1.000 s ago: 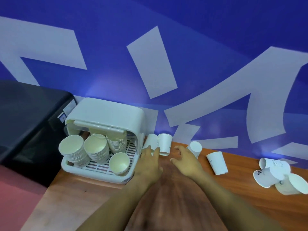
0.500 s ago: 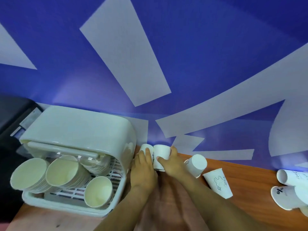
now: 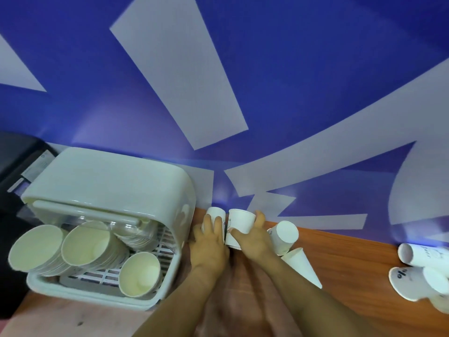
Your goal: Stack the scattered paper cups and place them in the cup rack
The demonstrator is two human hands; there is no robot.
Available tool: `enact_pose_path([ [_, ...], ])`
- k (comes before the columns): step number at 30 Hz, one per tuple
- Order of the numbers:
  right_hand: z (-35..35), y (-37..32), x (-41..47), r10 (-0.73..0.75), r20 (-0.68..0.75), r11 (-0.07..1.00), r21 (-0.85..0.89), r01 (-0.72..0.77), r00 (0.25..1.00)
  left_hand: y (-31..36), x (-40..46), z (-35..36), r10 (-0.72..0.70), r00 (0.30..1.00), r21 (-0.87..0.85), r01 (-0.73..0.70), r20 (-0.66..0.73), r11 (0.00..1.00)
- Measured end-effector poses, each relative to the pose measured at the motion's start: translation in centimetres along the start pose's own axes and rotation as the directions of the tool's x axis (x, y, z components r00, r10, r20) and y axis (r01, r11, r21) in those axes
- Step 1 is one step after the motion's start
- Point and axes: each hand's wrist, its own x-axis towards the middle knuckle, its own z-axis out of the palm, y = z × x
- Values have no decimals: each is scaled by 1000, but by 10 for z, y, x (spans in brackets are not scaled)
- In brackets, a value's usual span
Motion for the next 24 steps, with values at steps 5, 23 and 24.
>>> enact_pose_path([
  [5, -12, -2, -18, -6, 5, 999, -41, 7, 1000, 3, -15, -2, 47, 999, 17, -47, 28, 999],
  [23, -40, -20, -138, -243, -69, 970, -19, 242, 968, -46, -144, -109, 165, 984, -397, -179, -69, 900],
  [24, -38, -20, -142, -256, -62, 967, -30, 255, 965, -50, -148, -114, 172, 982, -405, -189, -78, 895],
])
